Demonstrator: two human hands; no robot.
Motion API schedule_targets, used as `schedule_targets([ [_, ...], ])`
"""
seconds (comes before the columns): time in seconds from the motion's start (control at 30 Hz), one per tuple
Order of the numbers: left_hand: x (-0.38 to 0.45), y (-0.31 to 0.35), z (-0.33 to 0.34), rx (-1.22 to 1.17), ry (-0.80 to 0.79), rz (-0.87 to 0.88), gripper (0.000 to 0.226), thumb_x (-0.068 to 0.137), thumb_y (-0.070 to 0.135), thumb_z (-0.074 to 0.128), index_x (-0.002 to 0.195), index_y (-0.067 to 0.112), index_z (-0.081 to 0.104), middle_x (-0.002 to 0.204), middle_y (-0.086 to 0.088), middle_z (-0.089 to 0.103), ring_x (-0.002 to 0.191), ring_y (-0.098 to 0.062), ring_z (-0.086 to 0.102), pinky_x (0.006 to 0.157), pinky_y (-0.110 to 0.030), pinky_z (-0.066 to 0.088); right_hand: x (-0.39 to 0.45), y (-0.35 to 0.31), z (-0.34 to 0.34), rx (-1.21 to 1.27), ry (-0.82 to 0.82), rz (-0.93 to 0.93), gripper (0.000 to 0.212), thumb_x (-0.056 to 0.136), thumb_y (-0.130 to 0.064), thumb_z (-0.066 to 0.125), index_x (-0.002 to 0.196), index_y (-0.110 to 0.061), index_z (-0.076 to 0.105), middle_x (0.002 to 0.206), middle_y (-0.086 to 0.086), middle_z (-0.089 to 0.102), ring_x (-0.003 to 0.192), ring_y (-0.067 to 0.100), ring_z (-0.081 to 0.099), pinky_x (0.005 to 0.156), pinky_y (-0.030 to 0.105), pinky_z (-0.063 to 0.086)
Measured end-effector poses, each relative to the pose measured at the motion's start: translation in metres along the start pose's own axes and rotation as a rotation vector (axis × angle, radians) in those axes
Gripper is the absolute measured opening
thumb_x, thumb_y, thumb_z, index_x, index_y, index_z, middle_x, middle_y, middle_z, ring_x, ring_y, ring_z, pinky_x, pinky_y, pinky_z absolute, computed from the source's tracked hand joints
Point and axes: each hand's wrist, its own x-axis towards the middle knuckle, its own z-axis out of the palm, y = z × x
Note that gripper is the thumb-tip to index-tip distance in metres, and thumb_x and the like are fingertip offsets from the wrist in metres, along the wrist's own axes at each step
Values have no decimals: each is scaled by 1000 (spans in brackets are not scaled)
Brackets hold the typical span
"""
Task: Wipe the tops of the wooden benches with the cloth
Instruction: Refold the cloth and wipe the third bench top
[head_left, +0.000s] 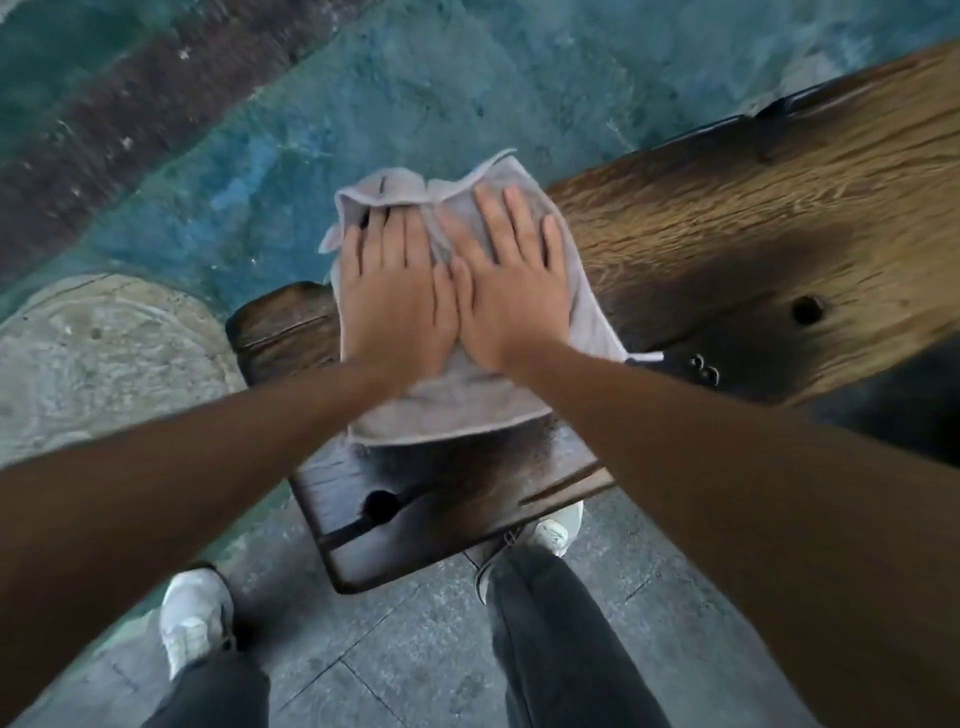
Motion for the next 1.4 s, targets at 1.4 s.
schedule_targets([
  [1.4,61,108,15,60,117,-335,59,101,44,16,119,11,62,124,-17,64,117,-37,54,99,-48,35,66,101,-28,-115,93,-73,52,106,-40,18,121,-20,63,127,7,63,124,29,50,114,41,23],
])
